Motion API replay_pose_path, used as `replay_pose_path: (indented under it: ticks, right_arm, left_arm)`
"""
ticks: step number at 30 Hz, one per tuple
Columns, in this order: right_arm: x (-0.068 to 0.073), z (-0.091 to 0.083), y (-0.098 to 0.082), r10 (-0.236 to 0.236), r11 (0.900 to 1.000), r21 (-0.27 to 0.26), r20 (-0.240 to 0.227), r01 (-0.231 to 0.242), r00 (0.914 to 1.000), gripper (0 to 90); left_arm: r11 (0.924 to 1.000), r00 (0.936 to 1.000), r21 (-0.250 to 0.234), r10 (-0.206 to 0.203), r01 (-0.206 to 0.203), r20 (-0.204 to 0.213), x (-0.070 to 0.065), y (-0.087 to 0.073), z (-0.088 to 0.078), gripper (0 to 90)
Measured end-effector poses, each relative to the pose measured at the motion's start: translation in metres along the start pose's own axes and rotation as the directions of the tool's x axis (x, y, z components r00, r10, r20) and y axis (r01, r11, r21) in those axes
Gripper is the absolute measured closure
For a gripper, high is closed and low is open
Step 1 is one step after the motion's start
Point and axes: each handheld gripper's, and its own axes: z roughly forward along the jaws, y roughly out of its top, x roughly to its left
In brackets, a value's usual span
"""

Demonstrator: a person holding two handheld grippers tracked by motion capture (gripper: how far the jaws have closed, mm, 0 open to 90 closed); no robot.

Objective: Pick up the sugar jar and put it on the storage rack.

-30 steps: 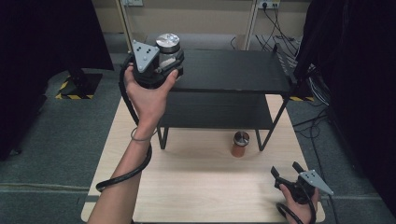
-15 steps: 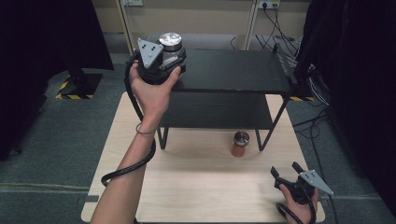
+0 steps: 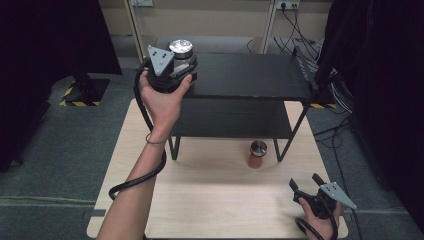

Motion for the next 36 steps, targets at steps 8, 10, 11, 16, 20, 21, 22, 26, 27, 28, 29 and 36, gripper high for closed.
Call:
replay_pose_path:
  ticks: [8, 10, 11, 16, 20, 21, 22, 26, 27, 28, 29, 36]
  right_arm:
    - [0.0, 0.0, 0.0, -0.002, 1.0, 0.001, -0.001, 0.002, 1.0, 5.6]
    - [0.0, 0.0, 0.0, -0.002, 1.0, 0.002, -0.001, 0.002, 1.0, 5.6]
    - [0.0, 0.0, 0.0, -0.003, 1.0, 0.002, -0.001, 0.003, 1.0, 5.6]
    - [0.0, 0.0, 0.0, -0.002, 1.0, 0.003, -0.004, 0.002, 1.0, 5.6]
    - [0.0, 0.0, 0.0, 0.0, 1.0, 0.002, -0.005, 0.0, 1.0, 5.6]
    - [0.0, 0.0, 0.0, 0.0, 1.0, 0.003, -0.006, 0.0, 1.0, 5.5]
    - [0.0, 0.0, 0.0, 0.0, 1.0, 0.003, -0.006, 0.0, 1.0, 5.6]
    - [0.0, 0.0, 0.0, 0.001, 1.0, 0.001, -0.005, -0.001, 1.0, 5.6]
    - [0.0, 0.0, 0.0, 0.0, 1.0, 0.002, -0.004, 0.0, 1.0, 5.6]
    - [0.0, 0.0, 0.0, -0.001, 1.0, 0.002, -0.003, 0.001, 1.0, 5.6]
    - [0.001, 0.0, 0.0, -0.003, 1.0, 0.003, -0.003, 0.003, 1.0, 5.6]
    - [0.001, 0.0, 0.001, -0.001, 1.0, 0.005, -0.004, 0.001, 1.0, 5.6]
  left_arm:
    - [0.9995, 0.9996, -0.015, -0.029, 0.029, 0.002, 0.002, -0.005, 0.0, 30.9]
    - [0.9995, 0.9995, -0.009, -0.031, 0.031, 0.002, 0.003, -0.003, 0.0, 30.9]
    - [0.9995, 0.9995, -0.005, -0.031, 0.031, 0.003, 0.003, -0.002, 0.0, 30.9]
    - [0.9995, 0.9995, 0.0, -0.031, 0.031, 0.006, 0.004, -0.001, 0.0, 30.7]
    - [0.9992, 0.9993, -0.024, -0.031, 0.032, 0.02, 0.006, -0.003, -0.001, 25.5]
    - [0.9983, 0.9992, -0.045, -0.036, 0.037, 0.018, 0.005, -0.005, -0.002, 17.0]
    - [0.9974, 0.9989, -0.058, -0.041, 0.042, 0.022, 0.006, -0.005, -0.003, 12.4]
    - [0.9964, 0.9995, -0.084, -0.01, 0.012, 0.029, 0.004, -0.003, -0.012, 4.1]
    - [0.9964, 0.9996, -0.085, -0.004, 0.006, 0.029, 0.004, -0.002, -0.013, 3.6]
    - [0.9961, 0.9995, -0.088, 0.0, 0.003, 0.03, 0.004, -0.002, -0.015, 3.3]
    - [0.996, 0.9995, -0.09, 0.003, -0.001, 0.032, 0.005, -0.002, -0.016, 3.0]
    - [0.9937, 0.9989, -0.11, 0.029, -0.024, 0.038, 0.006, -0.006, -0.028, 2.2]
